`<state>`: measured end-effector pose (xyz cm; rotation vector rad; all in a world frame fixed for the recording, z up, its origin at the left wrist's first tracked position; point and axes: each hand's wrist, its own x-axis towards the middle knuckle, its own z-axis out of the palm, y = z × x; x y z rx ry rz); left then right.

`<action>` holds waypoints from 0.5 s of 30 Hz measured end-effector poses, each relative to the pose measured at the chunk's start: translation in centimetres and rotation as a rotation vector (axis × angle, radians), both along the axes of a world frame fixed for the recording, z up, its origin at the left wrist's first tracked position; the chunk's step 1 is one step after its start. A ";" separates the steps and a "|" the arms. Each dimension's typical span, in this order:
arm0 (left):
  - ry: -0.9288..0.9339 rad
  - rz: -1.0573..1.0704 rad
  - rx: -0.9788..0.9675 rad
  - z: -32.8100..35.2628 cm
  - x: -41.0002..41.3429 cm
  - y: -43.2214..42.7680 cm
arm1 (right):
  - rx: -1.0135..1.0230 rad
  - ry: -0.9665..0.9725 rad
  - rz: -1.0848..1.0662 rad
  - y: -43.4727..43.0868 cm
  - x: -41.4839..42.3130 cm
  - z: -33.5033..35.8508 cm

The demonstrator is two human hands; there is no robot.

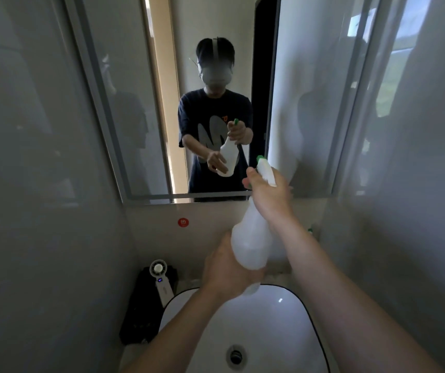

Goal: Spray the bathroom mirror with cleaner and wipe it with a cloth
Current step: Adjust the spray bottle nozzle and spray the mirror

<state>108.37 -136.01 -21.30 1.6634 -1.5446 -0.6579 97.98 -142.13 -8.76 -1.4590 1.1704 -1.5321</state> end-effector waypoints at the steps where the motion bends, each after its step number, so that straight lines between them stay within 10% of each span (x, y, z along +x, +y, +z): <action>1: 0.004 -0.012 0.022 -0.3 -0.2 0.1 | 0.018 0.013 -0.003 -0.2 0.0 -0.4; 15: 0.018 -0.014 0.243 -5.5 -1.1 3.7 | 0.306 0.100 0.008 -1.3 0.4 -9.3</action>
